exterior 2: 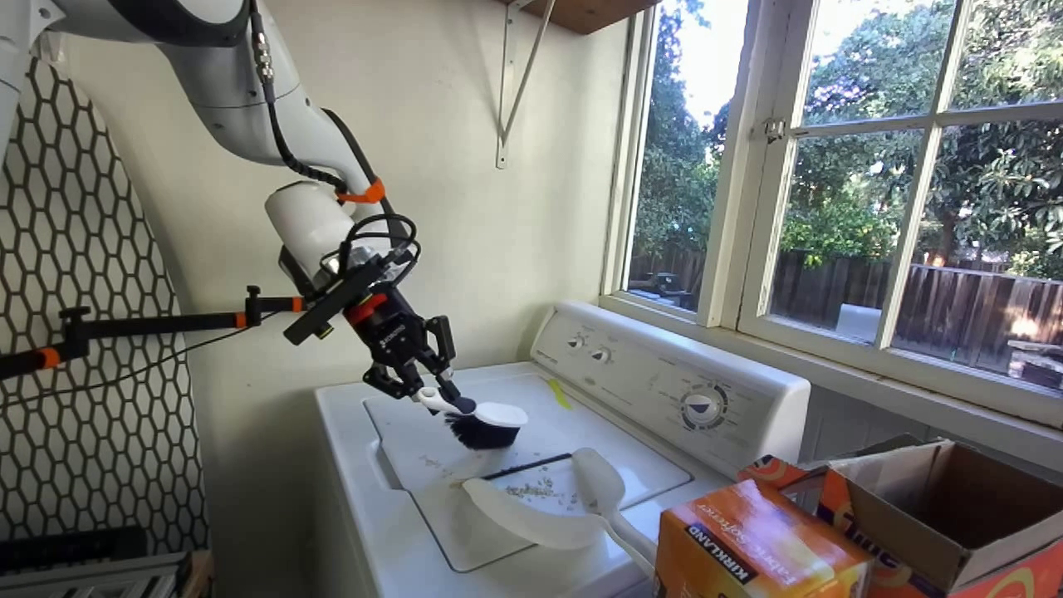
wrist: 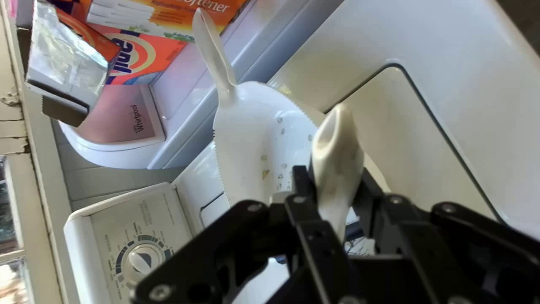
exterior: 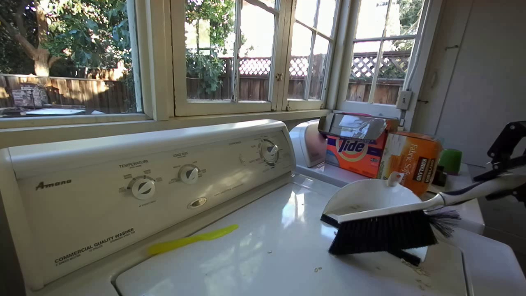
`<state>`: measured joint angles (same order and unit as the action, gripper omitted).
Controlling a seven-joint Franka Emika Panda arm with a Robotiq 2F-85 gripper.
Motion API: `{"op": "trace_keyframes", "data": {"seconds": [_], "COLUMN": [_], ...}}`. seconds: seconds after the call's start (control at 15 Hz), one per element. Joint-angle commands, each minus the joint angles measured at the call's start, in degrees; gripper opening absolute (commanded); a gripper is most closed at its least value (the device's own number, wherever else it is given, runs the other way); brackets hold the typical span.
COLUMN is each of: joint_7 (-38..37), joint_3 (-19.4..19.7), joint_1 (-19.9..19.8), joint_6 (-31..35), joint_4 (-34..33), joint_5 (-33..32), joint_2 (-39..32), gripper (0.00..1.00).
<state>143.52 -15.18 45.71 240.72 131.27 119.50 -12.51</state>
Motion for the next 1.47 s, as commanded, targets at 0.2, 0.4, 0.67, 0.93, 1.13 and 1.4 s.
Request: {"op": "trace_keyframes", "data": {"seconds": [0.2, 0.4, 0.67, 0.93, 1.13, 1.4], "joint_7": [6.91, 6.58, 4.65, 3.35, 2.27, 1.19], "joint_3": [-6.52, -8.46, 2.61, 12.96, 20.47, 28.55], "joint_1": [-9.15, -11.77, -4.33, 2.89, 9.15, 17.12], "joint_6": [2.03, 3.72, 2.1, 2.16, 2.19, 2.19], "joint_4": [-2.17, -2.0, 1.66, 2.93, 3.1, 2.35], "joint_5": [7.63, 9.97, 10.91, 9.97, 9.67, 9.59], "joint_2": [-1.75, -1.62, -0.25, -1.01, -1.6, -1.79], "gripper": [0.07, 0.07, 0.07, 0.07, 0.07, 0.07]}}
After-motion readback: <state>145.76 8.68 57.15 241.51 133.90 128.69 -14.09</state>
